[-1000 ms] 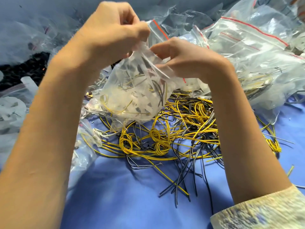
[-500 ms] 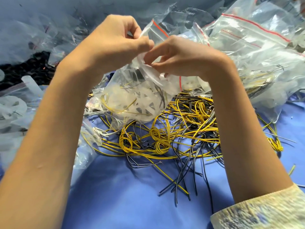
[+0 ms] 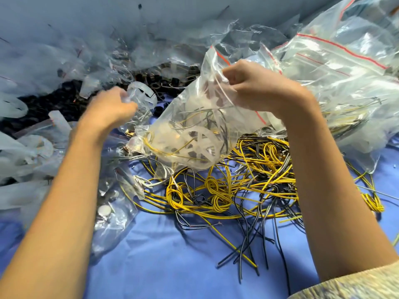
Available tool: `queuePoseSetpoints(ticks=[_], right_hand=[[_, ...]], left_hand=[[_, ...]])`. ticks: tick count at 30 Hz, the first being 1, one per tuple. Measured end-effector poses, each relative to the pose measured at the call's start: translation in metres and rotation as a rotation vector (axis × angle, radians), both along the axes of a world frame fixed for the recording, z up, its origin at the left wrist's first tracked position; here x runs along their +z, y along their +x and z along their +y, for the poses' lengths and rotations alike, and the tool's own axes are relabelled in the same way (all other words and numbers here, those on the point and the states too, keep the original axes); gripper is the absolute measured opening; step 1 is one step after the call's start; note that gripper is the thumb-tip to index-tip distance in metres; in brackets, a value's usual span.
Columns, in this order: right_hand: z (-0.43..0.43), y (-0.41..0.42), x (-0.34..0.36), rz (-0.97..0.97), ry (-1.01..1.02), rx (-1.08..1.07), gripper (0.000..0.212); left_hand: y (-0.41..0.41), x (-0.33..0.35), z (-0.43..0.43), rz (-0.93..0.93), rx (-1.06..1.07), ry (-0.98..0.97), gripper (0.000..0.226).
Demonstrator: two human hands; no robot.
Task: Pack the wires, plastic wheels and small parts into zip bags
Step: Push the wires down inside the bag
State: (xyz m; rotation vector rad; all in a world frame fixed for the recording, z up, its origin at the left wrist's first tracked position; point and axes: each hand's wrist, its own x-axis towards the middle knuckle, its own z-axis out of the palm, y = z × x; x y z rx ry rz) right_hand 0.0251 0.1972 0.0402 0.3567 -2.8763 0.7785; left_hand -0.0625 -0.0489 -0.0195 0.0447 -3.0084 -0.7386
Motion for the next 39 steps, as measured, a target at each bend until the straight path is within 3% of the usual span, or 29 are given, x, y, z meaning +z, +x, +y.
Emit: queuePoseSetpoints(ticks=[3,6,11,12,18,22,26,28,30,34,36,39], right_hand=[[0.000,-0.002,-0.001,0.004,-0.016,0.025,0.041],[0.000,-0.003,-0.003,-0.004,-0.038,0.051,0.041],[-0.001,-0.004,0.000,0.077,-0.090,-0.084,0.027],[-0.001,-0.006,0.001,0.126,-0.131,-0.148,0.024],[-0.005,-0.009,0.010,0.346,-0.407,-0.313,0.018],[-0.015,-0.005,0.012,0.399,-0.430,-0.227,0.013],[-0.024,-0.003,0.010,0.366,-0.331,-0.137,0.011],[-0.025,0.001,0.010,0.272,-0.277,-0.050,0.025],[-0.022,0.006,0.010,0.152,-0.216,0.078,0.058],[-0.022,0.005,0.008,0.112,-0.156,0.179,0.107],[-0.025,0.004,0.008,0.199,-0.202,0.155,0.113],[-0.027,0.005,0.008,0.306,-0.187,0.143,0.086]], left_hand=[[-0.002,-0.016,-0.001,-0.035,-0.042,-0.025,0.055],[-0.005,-0.019,-0.006,0.032,0.055,-0.082,0.054],[-0.005,-0.016,-0.008,0.113,0.104,-0.031,0.010],[-0.004,-0.015,-0.006,0.125,0.096,-0.001,0.013],[0.005,0.007,0.012,0.186,0.012,0.313,0.021],[0.013,0.044,0.024,0.131,-0.064,0.532,0.029],[0.042,0.066,0.038,0.069,-0.245,0.830,0.012],[0.058,0.074,0.048,0.003,-0.361,0.954,0.019],[0.069,0.080,0.057,-0.033,-0.448,1.016,0.023],[0.076,0.084,0.067,-0.064,-0.434,1.088,0.032],[0.077,0.086,0.066,-0.093,-0.396,1.163,0.025],[0.073,0.085,0.062,-0.113,-0.427,1.189,0.029]])
